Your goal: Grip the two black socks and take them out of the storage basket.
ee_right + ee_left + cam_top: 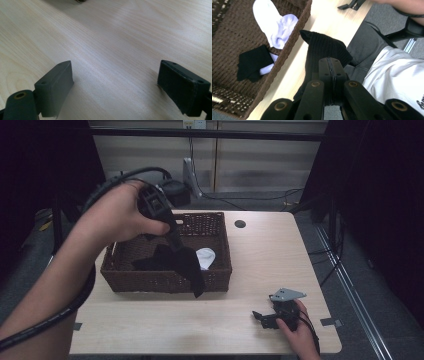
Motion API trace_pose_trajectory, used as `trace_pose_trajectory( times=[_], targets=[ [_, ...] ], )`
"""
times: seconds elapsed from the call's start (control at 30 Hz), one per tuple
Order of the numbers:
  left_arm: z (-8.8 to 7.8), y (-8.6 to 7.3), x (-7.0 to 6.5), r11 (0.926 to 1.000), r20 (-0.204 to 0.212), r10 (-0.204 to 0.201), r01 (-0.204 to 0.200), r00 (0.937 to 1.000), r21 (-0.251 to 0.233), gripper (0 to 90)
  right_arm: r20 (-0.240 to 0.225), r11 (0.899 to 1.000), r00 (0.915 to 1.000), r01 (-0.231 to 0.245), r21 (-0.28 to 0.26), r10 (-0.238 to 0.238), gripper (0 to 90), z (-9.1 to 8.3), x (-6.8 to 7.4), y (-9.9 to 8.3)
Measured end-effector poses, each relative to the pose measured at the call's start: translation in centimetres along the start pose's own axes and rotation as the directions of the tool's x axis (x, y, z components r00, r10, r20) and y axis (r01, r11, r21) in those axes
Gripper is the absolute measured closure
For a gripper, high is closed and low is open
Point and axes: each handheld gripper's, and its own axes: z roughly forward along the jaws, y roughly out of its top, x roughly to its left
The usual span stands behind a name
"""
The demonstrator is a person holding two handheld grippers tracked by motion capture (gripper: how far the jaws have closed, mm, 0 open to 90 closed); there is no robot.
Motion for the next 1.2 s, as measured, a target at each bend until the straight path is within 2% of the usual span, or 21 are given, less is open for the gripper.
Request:
trace_pose_trajectory(
  times=[0.07,0.4,0.43,0.57,0.63,0.77,0.83,1.13,1.2],
  targets=[
    [1.2,0.2,0.2,0.9999,0.006,0.009,-0.009,0.9999,0.014,89.2,0.0,1.0,1.0,0.004,-0.003,-0.004,12.0,0.0,0.0,0.0],
    [6.8,0.7,1.7,0.9975,0.023,-0.02,0.018,0.9995,0.068,89.1,0.001,1.0,1.0,-0.002,-0.002,0.002,12.1,0.0,0.0,0.0],
    [7.7,0.9,2.0,0.9971,0.032,-0.013,0.011,0.9994,0.075,89.1,0.001,1.0,1.0,-0.002,-0.002,0.002,12.1,0.0,0.0,0.0],
    [8.9,1.2,2.3,0.9967,0.034,-0.013,0.011,0.9993,0.08,89.0,0.001,1.0,1.0,-0.004,0.0,0.004,12.1,0.0,0.0,0.0],
    [10.2,1.4,2.5,0.9955,0.039,-0.013,0.009,0.9992,0.095,89.0,0.0,1.0,1.0,-0.001,-0.005,0.001,12.0,0.0,0.0,0.0],
    [11.2,1.6,2.5,0.9952,0.025,-0.011,0.009,0.9996,0.097,89.0,0.0,1.0,1.0,-0.002,-0.005,0.002,12.1,0.0,0.0,0.0],
    [12.3,1.9,2.8,0.9949,0.031,-0.007,0.004,0.9995,0.101,88.9,0.0,1.0,1.0,-0.001,-0.005,0.001,12.0,0.0,0.0,0.0],
    [14.1,2.6,2.7,0.9964,0.041,-0.004,0.001,0.9992,0.084,88.8,0.001,1.0,1.0,-0.005,-0.002,0.005,12.1,0.0,0.0,0.0],
    [14.5,2.8,2.6,0.9964,0.048,0.008,-0.012,0.9988,0.084,88.8,0.002,1.0,1.0,-0.004,-0.003,0.005,12.0,0.0,0.0,0.0]
  ],
)
